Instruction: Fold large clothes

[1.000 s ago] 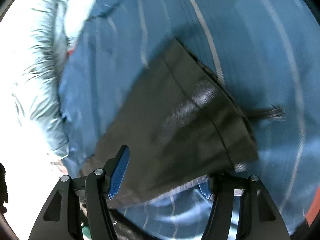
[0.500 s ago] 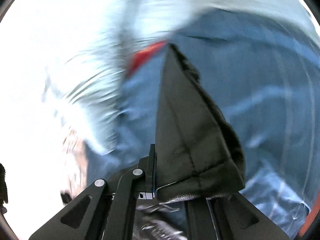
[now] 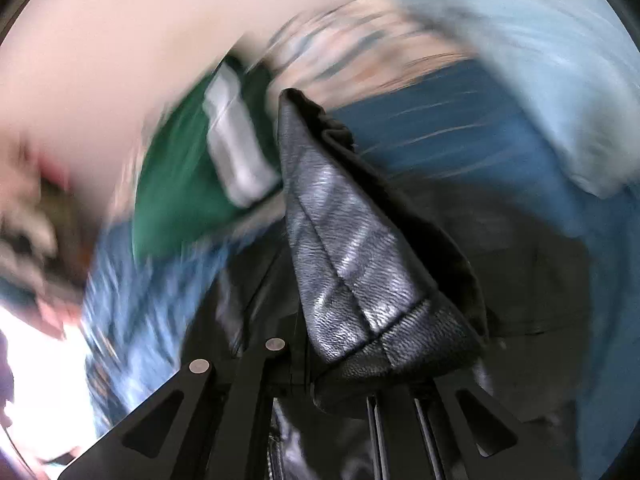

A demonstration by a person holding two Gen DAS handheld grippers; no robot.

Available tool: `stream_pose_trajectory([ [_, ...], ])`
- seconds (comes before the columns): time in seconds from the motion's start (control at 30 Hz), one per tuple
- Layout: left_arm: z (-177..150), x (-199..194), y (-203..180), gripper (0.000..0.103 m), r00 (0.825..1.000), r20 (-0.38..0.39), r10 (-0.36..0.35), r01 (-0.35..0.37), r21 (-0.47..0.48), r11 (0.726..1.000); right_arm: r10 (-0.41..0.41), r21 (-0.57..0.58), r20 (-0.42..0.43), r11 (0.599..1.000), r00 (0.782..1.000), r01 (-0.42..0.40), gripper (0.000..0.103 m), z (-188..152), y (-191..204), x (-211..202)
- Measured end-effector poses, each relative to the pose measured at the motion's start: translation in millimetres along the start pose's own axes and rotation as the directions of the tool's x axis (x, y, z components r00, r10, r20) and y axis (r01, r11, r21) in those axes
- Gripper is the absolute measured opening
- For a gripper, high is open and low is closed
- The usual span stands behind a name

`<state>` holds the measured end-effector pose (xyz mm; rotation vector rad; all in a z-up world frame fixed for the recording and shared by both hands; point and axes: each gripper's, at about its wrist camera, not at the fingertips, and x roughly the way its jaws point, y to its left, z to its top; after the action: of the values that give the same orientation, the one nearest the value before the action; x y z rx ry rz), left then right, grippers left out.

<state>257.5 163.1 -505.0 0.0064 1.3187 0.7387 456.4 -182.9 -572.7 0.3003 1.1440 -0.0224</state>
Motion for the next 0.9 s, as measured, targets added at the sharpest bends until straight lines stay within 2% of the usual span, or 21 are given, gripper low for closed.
stream_pose_trajectory([
  [0.03, -3, 6, 13, 0.103, 1.0, -0.016, 0.007, -0.007, -0.016, 1.0, -0.025, -0.05, -0.048, 0.998, 0.999, 0.023, 0.006, -8, 20, 22],
  [0.07, -10, 14, 30, 0.103, 0.999, -0.045, 0.012, -0.013, -0.036, 0.999, -0.053, -0.116, -0.13, 0.993, 0.99, 0.038, 0.007, -17, 40, 50],
  [0.1, -15, 18, 42, 0.103, 0.998, -0.064, 0.008, -0.011, -0.054, 0.998, -0.063, -0.167, -0.227, 0.986, 0.972, 0.025, 0.013, -29, 58, 78],
  [0.13, -22, 22, 53, 0.103, 0.996, -0.086, -0.006, 0.0, -0.076, 0.997, -0.044, -0.171, -0.296, 0.985, 0.954, -0.008, 0.024, -38, 64, 94],
  [0.17, -31, 26, 66, 0.103, 0.992, -0.119, -0.032, 0.019, -0.107, 0.994, -0.01, -0.154, -0.322, 0.987, 0.947, -0.042, 0.03, -46, 65, 97],
  [0.23, -47, 30, 83, 0.103, 0.981, -0.173, -0.085, 0.055, -0.168, 0.984, 0.07, -0.103, -0.316, 0.989, 0.946, -0.107, 0.037, -58, 59, 79],
  [0.27, -59, 30, 88, 0.102, 0.971, -0.203, -0.129, 0.088, -0.199, 0.976, 0.138, -0.051, -0.323, 0.985, 0.936, -0.162, 0.046, -66, 48, 64],
  [0.3, -66, 30, 89, 0.102, 0.962, -0.216, -0.165, 0.119, -0.212, 0.97, 0.171, -0.007, -0.327, 0.983, 0.93, -0.183, 0.059, -72, 35, 51],
  [0.37, -76, 29, 77, 0.102, 0.94, -0.241, -0.241, 0.195, -0.198, 0.96, 0.195, 0.07, -0.33, 0.981, 0.924, -0.181, 0.069, -87, 5, 23],
  [0.4, -78, 27, 60, 0.102, 0.923, -0.252, -0.289, 0.255, -0.161, 0.953, 0.168, 0.104, -0.34, 0.985, 0.925, -0.141, 0.069, -104, -21, 5],
  [0.43, -79, 25, 49, 0.102, 0.915, -0.252, -0.316, 0.29, -0.135, 0.947, 0.132, 0.126, -0.353, 0.988, 0.926, -0.092, 0.069, -108, -42, -5],
  [0.5, -70, 18, 13, 0.102, 0.89, -0.237, -0.39, 0.39, -0.049, 0.92, 0.061, 0.184, -0.381, 0.983, 0.923, 0.011, 0.069, -127, -91, -27],
  [0.57, -59, 13, -24, 0.102, 0.864, -0.213, -0.456, 0.474, 0.039, 0.88, -0.011, 0.254, -0.405, 0.959, 0.914, 0.124, 0.069, -148, -142, -44],
  [0.63, -51, 14, -54, 0.102, 0.841, -0.224, -0.492, 0.522, 0.097, 0.848, -0.071, 0.328, -0.433, 0.916, 0.898, 0.23, 0.069, -176, -198, -59],
  [0.7, -48, 21, -87, 0.101, 0.797, -0.268, -0.541, 0.587, 0.14, 0.797, -0.076, 0.386, -0.45, 0.882, 0.89, 0.271, 0.069, -195, -238, -64],
  [0.73, -48, 25, -98, 0.097, 0.783, -0.292, -0.549, 0.606, 0.158, 0.78, -0.072, 0.397, -0.45, 0.876, 0.89, 0.272, 0.069, -201, -250, -63],
  [0.77, -50, 27, -111, 0.089, 0.769, -0.321, -0.553, 0.622, 0.18, 0.762, -0.064, 0.41, -0.449, 0.871, 0.891, 0.269, 0.069, -210, -262, -63],
  [0.8, -54, 29, -124, 0.075, 0.768, -0.341, -0.542, 0.624, 0.211, 0.752, -0.043, 0.418, -0.45, 0.872, 0.892, 0.253, 0.069, -215, -268, -60],
  [0.83, -57, 29, -130, 0.07, 0.775, -0.345, -0.53, 0.617, 0.231, 0.752, -0.036, 0.41, -0.462, 0.877, 0.886, 0.25, 0.069, -222, -274, -55],
  [0.9, -67, 27, -144, 0.033, 0.789, -0.348, -0.506, 0.604, 0.291, 0.742, -0.048, 0.394, -0.467, 0.883, 0.883, 0.257, 0.069, -228, -278, -49],
])
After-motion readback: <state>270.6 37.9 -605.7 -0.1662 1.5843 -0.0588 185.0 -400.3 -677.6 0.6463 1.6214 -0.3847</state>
